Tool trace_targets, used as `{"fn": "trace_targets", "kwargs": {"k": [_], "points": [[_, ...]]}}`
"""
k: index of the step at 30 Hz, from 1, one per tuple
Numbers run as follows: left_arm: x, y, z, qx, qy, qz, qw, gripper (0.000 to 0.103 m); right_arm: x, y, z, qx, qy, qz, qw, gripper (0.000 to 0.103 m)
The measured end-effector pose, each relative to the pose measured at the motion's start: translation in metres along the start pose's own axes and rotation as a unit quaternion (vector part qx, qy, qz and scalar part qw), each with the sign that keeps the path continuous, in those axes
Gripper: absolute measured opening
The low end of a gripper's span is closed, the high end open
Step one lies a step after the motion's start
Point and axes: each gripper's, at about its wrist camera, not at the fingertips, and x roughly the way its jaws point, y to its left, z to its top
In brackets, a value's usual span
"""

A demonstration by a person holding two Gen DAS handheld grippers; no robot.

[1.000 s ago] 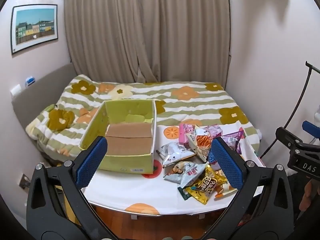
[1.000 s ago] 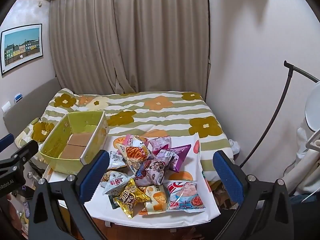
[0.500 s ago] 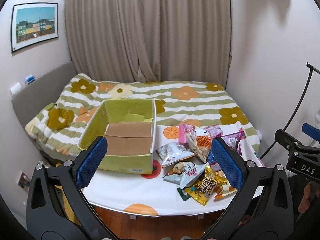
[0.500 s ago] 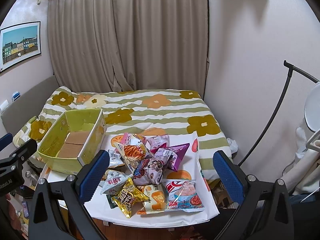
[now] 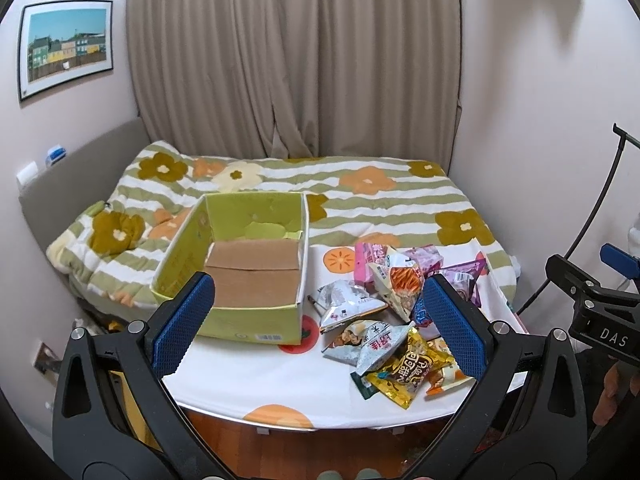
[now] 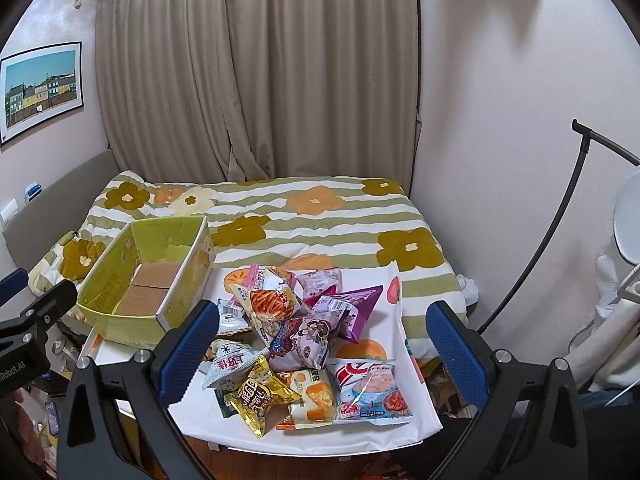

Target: Organize snacks

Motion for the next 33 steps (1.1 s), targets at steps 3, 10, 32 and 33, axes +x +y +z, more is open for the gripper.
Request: {"fn": "trace_targets", "kwargs": {"k": [3,10,32,33], "points": [[0.0001,0.0007,0.0002,0.0,0.0,-0.001,1.0,0.103,0.0002,0.0009,-0.0013,-0.001,-0.001,0.0,1.0,0.103],[0.0014,-0.0017,0.001,0.003,0.001,-0.003,1.0,0.103,0.0006,0.0007,0.0012,0.0,0.001,0.001,1.0,0.103],[0.0038,-0.0049,0.0022,0.004,0.002,-0.005,1.0,0.103,0.0011,-0.0003,0.0036,0.001,0.002,0.001,1.0,0.103],[0.0039,-0.0049,0.0022,0.004,0.002,-0.005,1.0,0.103,0.0011,-0.0002,0.0038,0.0,0.002,0.001,1.0,0.103]]}}
